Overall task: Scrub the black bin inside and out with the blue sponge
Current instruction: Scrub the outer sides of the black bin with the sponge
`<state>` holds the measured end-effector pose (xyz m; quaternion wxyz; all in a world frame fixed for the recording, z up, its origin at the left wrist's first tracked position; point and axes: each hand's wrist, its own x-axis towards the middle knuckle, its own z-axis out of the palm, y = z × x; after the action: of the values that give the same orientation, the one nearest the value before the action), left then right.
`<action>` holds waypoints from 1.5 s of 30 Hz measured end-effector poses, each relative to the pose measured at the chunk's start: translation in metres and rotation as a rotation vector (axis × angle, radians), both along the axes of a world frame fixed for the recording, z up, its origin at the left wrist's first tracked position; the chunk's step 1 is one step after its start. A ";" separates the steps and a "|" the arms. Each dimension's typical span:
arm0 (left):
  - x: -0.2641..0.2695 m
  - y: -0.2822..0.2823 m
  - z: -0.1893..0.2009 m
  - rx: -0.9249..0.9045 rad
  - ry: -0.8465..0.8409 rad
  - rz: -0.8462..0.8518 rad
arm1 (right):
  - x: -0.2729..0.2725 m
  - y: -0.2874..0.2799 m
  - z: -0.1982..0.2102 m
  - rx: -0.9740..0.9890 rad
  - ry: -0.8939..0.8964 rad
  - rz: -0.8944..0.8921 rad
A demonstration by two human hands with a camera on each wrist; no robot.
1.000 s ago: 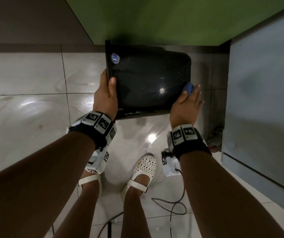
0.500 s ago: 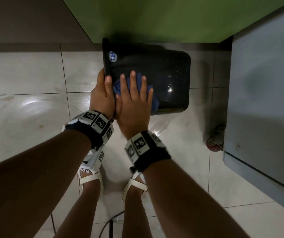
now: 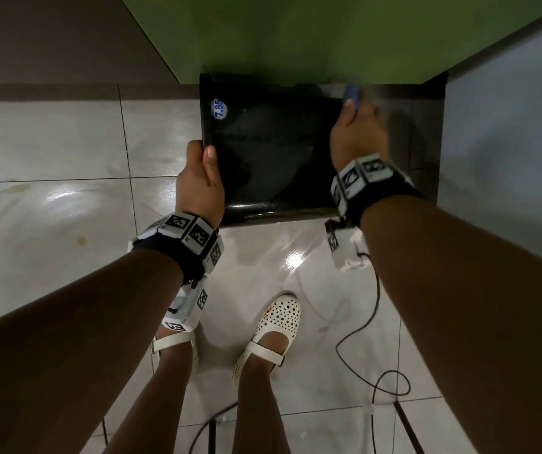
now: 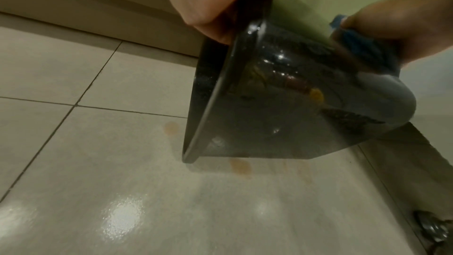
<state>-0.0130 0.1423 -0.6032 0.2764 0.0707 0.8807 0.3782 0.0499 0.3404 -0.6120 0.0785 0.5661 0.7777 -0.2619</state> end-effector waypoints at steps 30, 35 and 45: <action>-0.001 0.005 -0.005 -0.037 -0.011 0.001 | -0.092 -0.083 0.014 -0.086 -0.059 0.370; 0.002 0.006 -0.004 -0.044 0.025 0.037 | -0.062 -0.101 0.011 0.035 0.027 0.546; 0.004 0.005 -0.001 -0.059 0.005 0.000 | 0.027 -0.059 -0.016 0.220 -0.028 0.469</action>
<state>-0.0090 0.1476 -0.6043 0.2764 0.0635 0.8921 0.3518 0.0772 0.2810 -0.6278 0.0858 0.3788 0.9104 -0.1423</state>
